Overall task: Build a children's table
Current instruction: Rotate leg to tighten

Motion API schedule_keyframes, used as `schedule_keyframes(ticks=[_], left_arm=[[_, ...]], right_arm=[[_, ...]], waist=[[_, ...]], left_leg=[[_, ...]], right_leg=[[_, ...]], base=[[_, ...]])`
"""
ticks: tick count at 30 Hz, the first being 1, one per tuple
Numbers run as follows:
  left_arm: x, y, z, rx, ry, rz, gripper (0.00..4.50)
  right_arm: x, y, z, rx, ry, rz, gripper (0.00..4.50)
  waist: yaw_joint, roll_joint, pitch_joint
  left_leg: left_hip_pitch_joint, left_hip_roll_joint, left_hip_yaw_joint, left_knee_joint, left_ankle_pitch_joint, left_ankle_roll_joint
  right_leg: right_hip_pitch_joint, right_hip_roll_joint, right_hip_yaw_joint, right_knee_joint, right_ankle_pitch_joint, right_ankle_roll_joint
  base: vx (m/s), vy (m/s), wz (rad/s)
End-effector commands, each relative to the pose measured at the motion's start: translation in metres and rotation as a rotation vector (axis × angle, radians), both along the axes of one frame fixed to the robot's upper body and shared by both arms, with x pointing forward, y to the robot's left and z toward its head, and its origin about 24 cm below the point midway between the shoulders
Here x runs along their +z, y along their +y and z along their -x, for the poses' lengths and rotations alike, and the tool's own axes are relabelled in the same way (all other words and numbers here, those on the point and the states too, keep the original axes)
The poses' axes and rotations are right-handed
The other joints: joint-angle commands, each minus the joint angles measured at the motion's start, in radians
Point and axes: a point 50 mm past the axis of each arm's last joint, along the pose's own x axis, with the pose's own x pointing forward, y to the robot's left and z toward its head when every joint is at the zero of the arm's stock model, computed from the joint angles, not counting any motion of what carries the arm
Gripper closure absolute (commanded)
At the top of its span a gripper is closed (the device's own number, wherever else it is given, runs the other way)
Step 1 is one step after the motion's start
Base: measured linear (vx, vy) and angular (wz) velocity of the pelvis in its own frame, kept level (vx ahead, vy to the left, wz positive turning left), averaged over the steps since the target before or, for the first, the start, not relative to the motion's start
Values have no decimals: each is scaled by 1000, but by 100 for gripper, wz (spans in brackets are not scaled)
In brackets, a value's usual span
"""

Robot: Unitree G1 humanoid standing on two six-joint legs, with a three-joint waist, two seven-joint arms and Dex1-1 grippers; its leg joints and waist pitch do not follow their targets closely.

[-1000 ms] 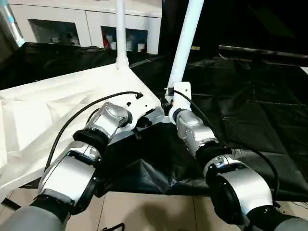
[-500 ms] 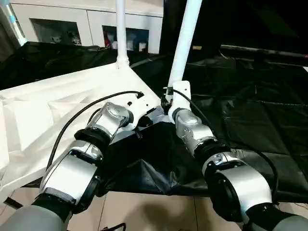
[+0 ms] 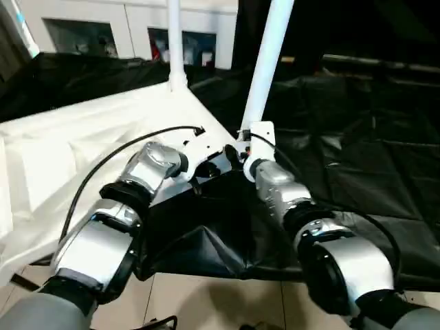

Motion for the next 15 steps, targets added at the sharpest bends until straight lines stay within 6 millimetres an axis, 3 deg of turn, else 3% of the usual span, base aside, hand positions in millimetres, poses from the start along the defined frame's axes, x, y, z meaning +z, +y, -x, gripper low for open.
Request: schedule_keyframes(ticks=[1, 5, 10, 14, 15], left_arm=[[0, -9, 5, -107, -6, -5, 450], [1, -3, 8, -150, 0, 5, 450], [1, 1, 15, -247, 18, 25, 450], [-1, 4, 24, -339, 59, 37, 450], [-1, 4, 24, -339, 59, 37, 450]], right_arm=[[0, -4, 1, 77, -3, 11, 16], [3, -27, 1, 269, -47, 93, 16], [5, -49, 11, 509, -79, 149, 16], [4, -64, 23, 672, -61, 168, 16], [4, -64, 23, 672, -61, 168, 16]], waist=[[0, 12, -71], [5, 11, -69], [21, 9, -69], [29, 9, -70], [30, 13, -69]], left_leg=[[-2, 4, 10, -47, -48, 70], [2, 9, 11, -43, -60, 100], [-1, 13, 12, -38, -65, 109], [-1, 13, 14, -35, -55, 115], [0, 15, 13, -35, -75, 115]], right_leg=[[76, -60, 57, -41, 150, -269], [76, -64, 57, -43, 137, -283], [82, -62, 53, -40, 130, -285], [78, -62, 54, -35, 140, -294], [78, -62, 53, -40, 123, -291]], base=[[0, 0, 0], [0, 0, 0], [0, 0, 0], [0, 0, 0], [0, 0, 0]])
